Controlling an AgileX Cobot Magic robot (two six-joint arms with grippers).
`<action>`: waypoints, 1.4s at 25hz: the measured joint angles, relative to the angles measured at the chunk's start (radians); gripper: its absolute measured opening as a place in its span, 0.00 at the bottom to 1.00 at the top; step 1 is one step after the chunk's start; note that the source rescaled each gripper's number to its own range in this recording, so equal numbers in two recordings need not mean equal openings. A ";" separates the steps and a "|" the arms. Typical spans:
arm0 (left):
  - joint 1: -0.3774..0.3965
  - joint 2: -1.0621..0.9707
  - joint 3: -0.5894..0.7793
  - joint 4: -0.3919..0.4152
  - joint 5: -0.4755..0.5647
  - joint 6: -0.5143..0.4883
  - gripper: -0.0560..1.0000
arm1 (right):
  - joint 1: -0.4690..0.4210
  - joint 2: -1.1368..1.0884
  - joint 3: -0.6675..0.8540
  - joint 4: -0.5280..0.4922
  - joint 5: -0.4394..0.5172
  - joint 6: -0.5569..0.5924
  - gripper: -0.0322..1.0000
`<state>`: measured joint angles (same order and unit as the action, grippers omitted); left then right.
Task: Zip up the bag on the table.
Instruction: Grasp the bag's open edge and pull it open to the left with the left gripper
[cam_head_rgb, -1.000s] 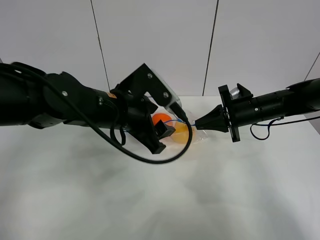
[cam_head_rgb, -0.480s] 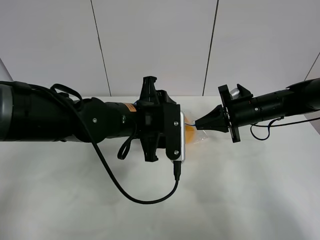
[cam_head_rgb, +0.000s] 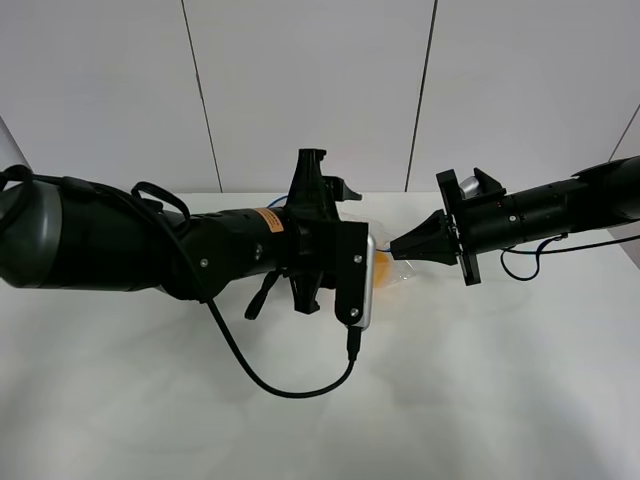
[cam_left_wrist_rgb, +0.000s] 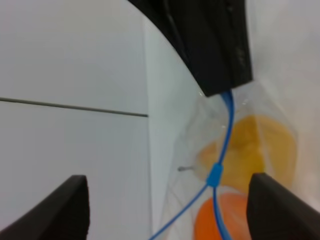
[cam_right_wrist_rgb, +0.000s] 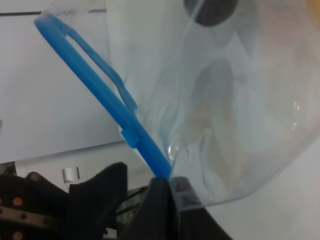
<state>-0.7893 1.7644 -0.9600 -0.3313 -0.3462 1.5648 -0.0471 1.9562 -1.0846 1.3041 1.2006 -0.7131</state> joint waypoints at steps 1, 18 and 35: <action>-0.004 0.002 0.000 0.002 -0.002 -0.012 0.96 | 0.000 0.000 0.000 0.000 0.000 0.003 0.03; -0.008 0.135 0.000 0.286 -0.164 -0.070 0.77 | 0.000 0.000 0.000 0.000 0.000 0.014 0.03; 0.044 0.135 0.000 0.294 -0.210 -0.091 0.68 | 0.000 0.000 0.000 0.000 0.001 0.016 0.03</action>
<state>-0.7449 1.8996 -0.9600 -0.0371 -0.5562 1.4739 -0.0471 1.9562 -1.0846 1.3041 1.2015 -0.6975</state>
